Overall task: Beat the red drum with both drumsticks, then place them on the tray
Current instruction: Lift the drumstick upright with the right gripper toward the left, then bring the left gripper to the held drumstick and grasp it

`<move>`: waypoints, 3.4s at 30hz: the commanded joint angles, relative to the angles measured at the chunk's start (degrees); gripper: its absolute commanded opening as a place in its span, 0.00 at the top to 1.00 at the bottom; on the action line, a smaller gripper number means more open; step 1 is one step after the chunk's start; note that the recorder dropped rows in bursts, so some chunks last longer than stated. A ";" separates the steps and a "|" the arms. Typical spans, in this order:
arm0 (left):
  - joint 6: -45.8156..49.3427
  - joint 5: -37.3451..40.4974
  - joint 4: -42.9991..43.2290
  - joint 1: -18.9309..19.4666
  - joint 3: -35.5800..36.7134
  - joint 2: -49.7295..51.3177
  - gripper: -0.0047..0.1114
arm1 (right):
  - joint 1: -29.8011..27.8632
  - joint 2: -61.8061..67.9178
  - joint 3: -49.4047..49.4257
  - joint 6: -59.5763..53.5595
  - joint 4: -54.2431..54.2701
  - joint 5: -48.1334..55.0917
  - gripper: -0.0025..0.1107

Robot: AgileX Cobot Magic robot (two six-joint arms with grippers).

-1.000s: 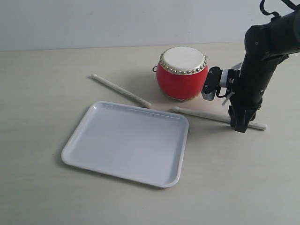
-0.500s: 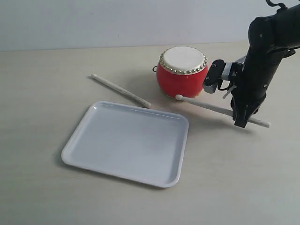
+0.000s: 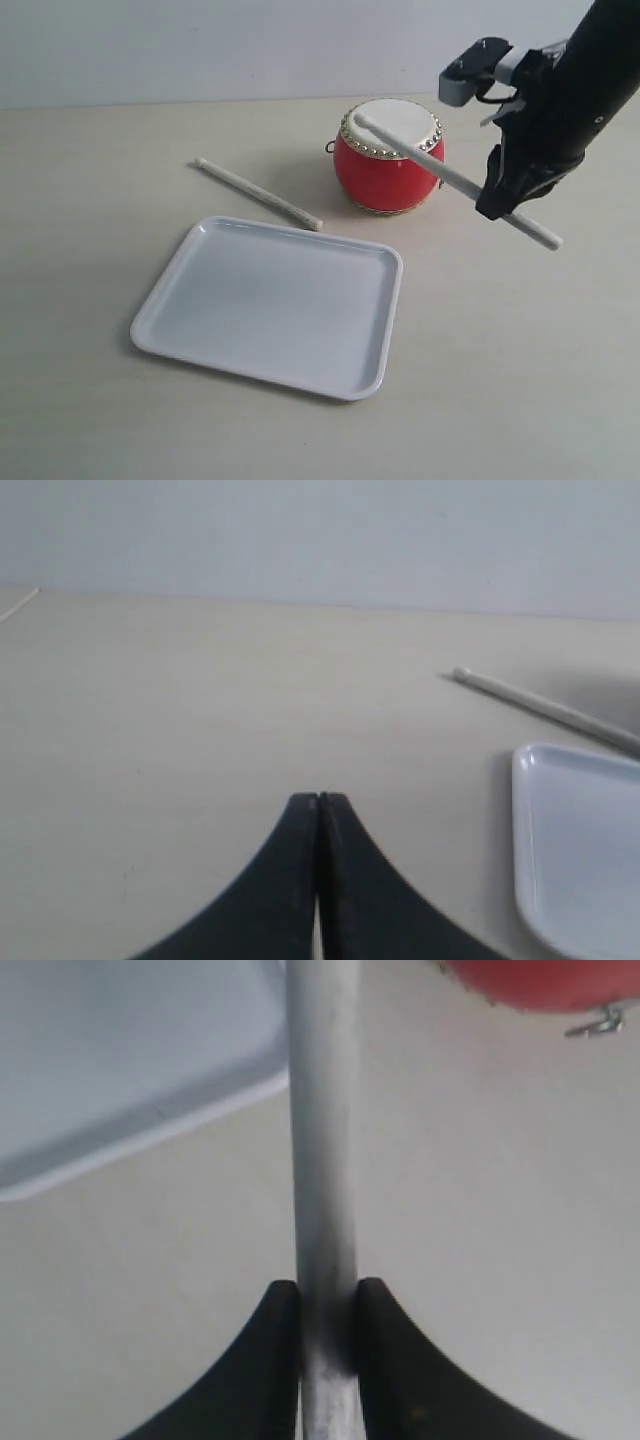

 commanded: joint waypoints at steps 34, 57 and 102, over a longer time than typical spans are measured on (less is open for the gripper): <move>-45.08 -38.58 28.08 -0.08 -31.17 50.21 0.95 | 0.08 10.10 2.47 -63.42 73.07 9.13 0.98; -66.04 -87.87 77.93 -1.48 -50.48 101.37 0.43 | 6.43 16.03 -2.72 -52.48 76.01 3.85 0.98; -61.28 -85.21 71.99 -9.18 -50.67 102.34 0.57 | 10.41 17.74 -2.72 -53.24 80.69 7.74 0.98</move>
